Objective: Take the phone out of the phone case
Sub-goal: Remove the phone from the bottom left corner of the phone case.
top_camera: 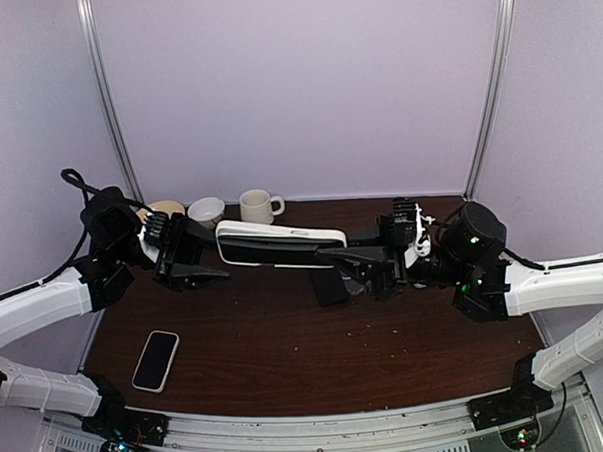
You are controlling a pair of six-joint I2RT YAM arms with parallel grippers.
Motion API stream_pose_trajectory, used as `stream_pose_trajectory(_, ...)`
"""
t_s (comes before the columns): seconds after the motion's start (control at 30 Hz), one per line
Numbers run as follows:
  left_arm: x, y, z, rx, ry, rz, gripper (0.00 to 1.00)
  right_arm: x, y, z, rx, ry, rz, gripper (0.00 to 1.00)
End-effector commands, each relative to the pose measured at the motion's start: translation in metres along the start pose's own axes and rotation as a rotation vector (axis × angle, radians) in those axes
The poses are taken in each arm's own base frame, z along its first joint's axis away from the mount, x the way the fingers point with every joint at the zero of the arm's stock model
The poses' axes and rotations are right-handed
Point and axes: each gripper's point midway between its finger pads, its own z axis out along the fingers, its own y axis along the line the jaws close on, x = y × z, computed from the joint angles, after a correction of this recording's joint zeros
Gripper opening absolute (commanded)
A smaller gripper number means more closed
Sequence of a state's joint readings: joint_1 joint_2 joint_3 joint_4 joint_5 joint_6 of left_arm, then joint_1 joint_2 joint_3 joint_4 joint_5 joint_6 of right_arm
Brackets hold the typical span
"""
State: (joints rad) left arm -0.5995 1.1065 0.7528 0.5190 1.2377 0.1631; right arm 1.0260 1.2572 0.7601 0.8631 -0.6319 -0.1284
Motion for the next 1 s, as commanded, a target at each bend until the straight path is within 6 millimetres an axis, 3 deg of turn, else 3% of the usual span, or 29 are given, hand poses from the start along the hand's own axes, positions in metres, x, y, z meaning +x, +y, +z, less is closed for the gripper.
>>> stream_pose_trajectory(0.0, -0.008, -0.006, 0.0, 0.027, -0.018, 0.031, 0.4, -0.019, -0.006, -0.001, 0.029, -0.065, -0.05, 0.0)
stream_pose_trajectory(0.23, -0.008, -0.008, 0.0, 0.038, -0.021, 0.027, 0.34, -0.015, -0.007, 0.0, 0.033, -0.053, -0.058, 0.0)
stream_pose_trajectory(0.53, -0.008, -0.008, 0.002, 0.043, -0.023, 0.02, 0.35, -0.007, -0.006, 0.0, 0.029, -0.021, -0.072, 0.0)
stream_pose_trajectory(0.97, -0.003, -0.011, 0.004, 0.059, -0.012, 0.007, 0.25, -0.009, -0.005, -0.001, 0.027, -0.032, -0.066, 0.0)
